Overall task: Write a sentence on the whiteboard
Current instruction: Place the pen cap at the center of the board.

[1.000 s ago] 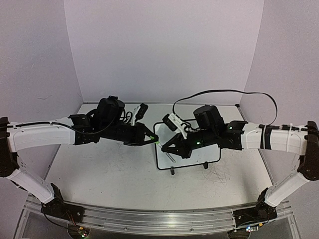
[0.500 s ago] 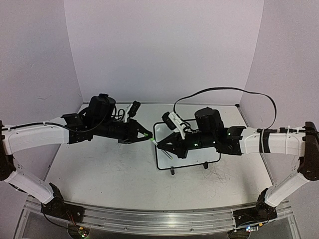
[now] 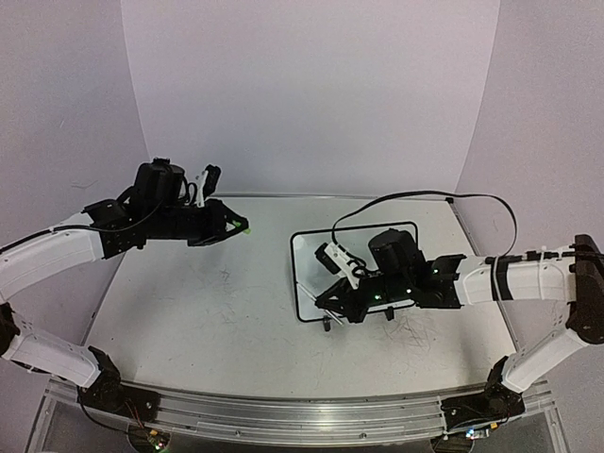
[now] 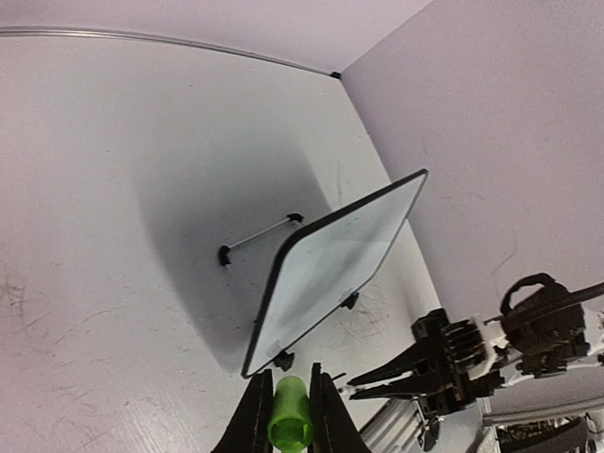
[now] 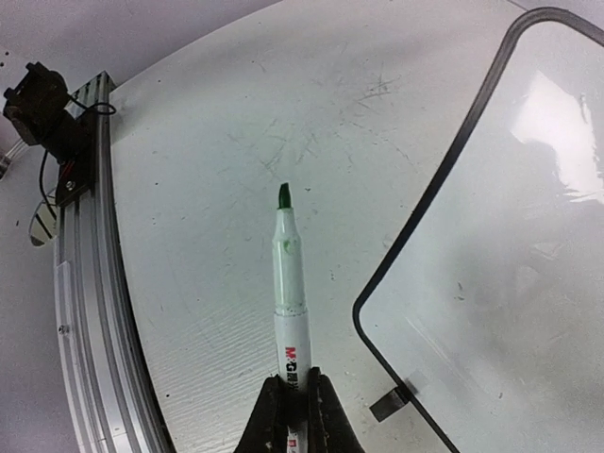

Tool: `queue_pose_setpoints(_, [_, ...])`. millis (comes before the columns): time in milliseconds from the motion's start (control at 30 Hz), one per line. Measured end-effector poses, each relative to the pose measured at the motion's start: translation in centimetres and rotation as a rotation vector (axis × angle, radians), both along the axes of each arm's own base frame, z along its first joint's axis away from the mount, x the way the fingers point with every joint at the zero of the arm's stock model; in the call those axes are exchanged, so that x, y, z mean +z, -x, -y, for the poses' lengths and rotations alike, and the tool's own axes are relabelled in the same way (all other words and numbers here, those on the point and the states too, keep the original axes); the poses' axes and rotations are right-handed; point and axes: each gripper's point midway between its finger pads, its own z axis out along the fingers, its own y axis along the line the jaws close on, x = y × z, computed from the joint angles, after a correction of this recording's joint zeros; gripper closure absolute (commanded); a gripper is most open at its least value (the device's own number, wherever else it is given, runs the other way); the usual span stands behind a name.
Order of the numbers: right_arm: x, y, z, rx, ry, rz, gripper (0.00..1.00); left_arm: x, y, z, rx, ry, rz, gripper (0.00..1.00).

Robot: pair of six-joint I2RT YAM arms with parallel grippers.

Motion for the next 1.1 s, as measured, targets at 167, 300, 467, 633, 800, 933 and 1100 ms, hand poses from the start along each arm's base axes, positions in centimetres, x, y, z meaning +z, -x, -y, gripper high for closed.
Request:
queue_pose_setpoints(167, [1.5, -0.9, 1.4, -0.086, -0.011, 0.058, 1.00, -3.8, -1.0, -1.6, 0.085, -0.140, -0.046, 1.00])
queue_pose_setpoints(300, [3.1, -1.4, 1.8, -0.121, -0.040, 0.096, 1.00, -9.2, -1.9, -2.6, 0.127, -0.297, -0.123, 1.00])
queue_pose_setpoints(467, [3.3, -1.7, 1.9, -0.138, -0.043, 0.106, 1.00, -16.2, -2.6, -4.3, 0.176, -0.510, -0.214, 0.99])
queue_pose_setpoints(633, [3.4, -1.7, 1.9, -0.145, -0.047, 0.101, 1.00, -19.4, -3.4, -5.5, 0.225, -0.615, -0.218, 0.97])
queue_pose_setpoints(800, [3.4, -1.8, 1.9, -0.150, -0.051, 0.093, 1.00, -21.6, -3.3, -6.3, 0.259, -0.637, -0.149, 0.95])
queue_pose_setpoints(933, [3.4, -1.7, 1.8, -0.150, -0.054, 0.091, 1.00, -22.7, -3.6, -6.5, 0.276, -0.659, -0.125, 0.95])
queue_pose_setpoints(1100, [3.6, -1.7, 1.7, -0.148, -0.063, 0.091, 1.00, -24.8, -4.1, -6.3, 0.287, -0.696, -0.119, 0.91])
